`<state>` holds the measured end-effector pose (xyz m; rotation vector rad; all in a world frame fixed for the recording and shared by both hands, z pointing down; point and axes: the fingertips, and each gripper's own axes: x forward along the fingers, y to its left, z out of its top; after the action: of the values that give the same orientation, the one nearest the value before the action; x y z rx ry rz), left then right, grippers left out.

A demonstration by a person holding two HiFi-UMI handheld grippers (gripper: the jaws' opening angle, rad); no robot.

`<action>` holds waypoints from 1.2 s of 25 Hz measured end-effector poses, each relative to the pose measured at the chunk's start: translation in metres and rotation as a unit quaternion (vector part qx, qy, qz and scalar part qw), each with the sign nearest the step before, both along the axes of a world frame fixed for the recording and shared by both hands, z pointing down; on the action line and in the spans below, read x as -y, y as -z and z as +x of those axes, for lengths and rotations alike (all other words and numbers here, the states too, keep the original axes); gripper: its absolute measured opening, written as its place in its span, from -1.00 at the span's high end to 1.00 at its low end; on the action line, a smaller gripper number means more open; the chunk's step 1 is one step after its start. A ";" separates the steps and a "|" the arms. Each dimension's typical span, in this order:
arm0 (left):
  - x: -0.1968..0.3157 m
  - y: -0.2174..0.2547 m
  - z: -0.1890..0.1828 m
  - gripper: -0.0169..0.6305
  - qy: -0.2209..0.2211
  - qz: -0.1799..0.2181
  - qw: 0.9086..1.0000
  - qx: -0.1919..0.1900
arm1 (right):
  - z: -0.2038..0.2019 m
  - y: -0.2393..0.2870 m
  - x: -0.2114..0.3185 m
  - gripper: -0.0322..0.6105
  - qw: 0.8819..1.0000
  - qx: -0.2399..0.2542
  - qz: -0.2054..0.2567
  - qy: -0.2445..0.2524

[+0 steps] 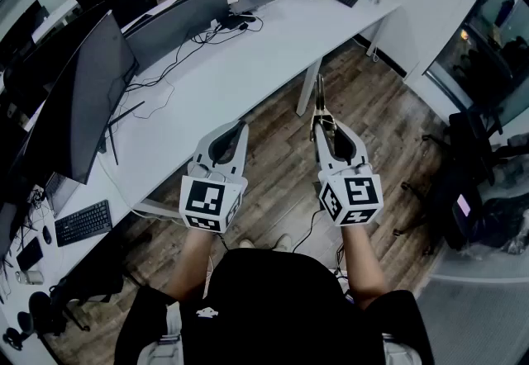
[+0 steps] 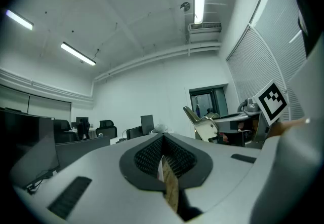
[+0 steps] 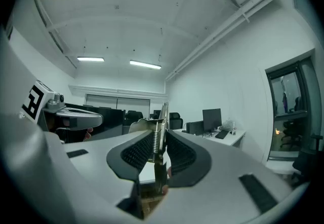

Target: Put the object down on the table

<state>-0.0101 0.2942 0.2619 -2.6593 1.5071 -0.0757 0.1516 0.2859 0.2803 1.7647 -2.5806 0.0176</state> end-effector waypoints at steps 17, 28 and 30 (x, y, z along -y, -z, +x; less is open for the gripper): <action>0.008 -0.014 0.040 0.91 0.002 -0.015 1.000 0.005 | 0.038 -0.014 0.008 0.61 1.000 0.014 -0.013 0.012; 0.016 -0.022 0.068 0.91 0.021 -0.019 0.999 0.013 | 0.066 -0.025 0.026 0.61 0.999 0.021 -0.020 0.035; 0.021 -0.022 0.067 0.91 0.025 -0.019 0.999 0.014 | 0.063 -0.025 0.032 0.61 0.999 0.022 -0.018 0.039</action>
<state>0.0565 0.2728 0.2841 -2.6383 1.5793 -0.1441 0.2146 0.2544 0.3055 1.6688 -2.6594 0.1030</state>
